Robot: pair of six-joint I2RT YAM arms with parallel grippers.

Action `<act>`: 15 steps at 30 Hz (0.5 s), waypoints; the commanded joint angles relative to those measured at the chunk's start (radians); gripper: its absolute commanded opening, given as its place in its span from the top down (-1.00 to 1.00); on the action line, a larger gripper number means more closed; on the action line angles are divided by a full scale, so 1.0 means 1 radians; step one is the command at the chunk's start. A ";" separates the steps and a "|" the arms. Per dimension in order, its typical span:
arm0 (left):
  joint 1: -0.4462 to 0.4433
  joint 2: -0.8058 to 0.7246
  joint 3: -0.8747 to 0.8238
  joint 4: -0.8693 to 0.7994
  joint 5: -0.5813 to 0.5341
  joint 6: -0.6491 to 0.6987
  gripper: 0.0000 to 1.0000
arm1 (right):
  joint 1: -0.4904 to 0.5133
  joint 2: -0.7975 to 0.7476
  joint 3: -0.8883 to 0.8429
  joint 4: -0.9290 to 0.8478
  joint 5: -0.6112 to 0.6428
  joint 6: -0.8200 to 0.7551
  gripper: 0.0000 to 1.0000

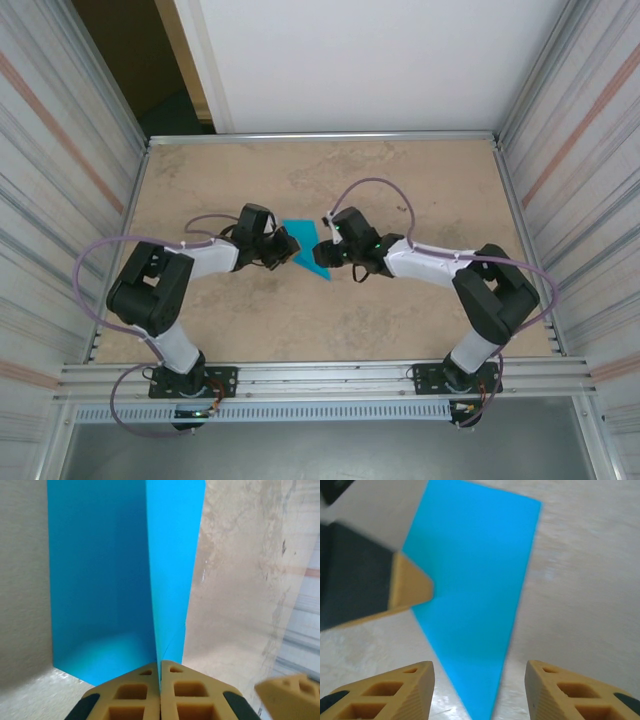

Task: Fold a paper plane with a square sheet of paper (pick it up from the middle)
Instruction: Fourth fold the wing at the center of the table.

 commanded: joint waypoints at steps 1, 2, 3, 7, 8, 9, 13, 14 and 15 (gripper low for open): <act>0.010 -0.062 0.027 -0.086 -0.096 -0.035 0.85 | 0.051 0.039 0.006 0.066 0.045 -0.173 0.02; 0.011 -0.069 0.028 -0.099 -0.104 -0.036 0.84 | 0.059 0.049 0.005 0.077 0.038 -0.185 0.04; 0.013 -0.073 0.031 -0.110 -0.110 -0.038 0.85 | 0.066 0.064 0.003 0.091 0.031 -0.196 0.08; 0.015 -0.081 0.037 -0.130 -0.115 -0.050 0.84 | 0.088 0.107 0.007 0.113 0.035 -0.218 0.17; 0.016 -0.079 0.036 -0.132 -0.113 -0.054 0.84 | 0.089 0.115 0.004 0.124 0.037 -0.221 0.19; 0.015 -0.077 0.036 -0.131 -0.112 -0.059 0.84 | 0.091 0.128 0.001 0.134 0.038 -0.222 0.19; 0.015 -0.075 0.038 -0.133 -0.110 -0.067 0.83 | 0.095 0.161 0.007 0.153 0.070 -0.227 0.21; 0.015 -0.075 0.039 -0.136 -0.111 -0.069 0.83 | 0.095 0.168 0.010 0.159 0.072 -0.231 0.22; 0.015 -0.075 0.040 -0.139 -0.111 -0.071 0.83 | 0.096 0.172 0.012 0.164 0.074 -0.235 0.24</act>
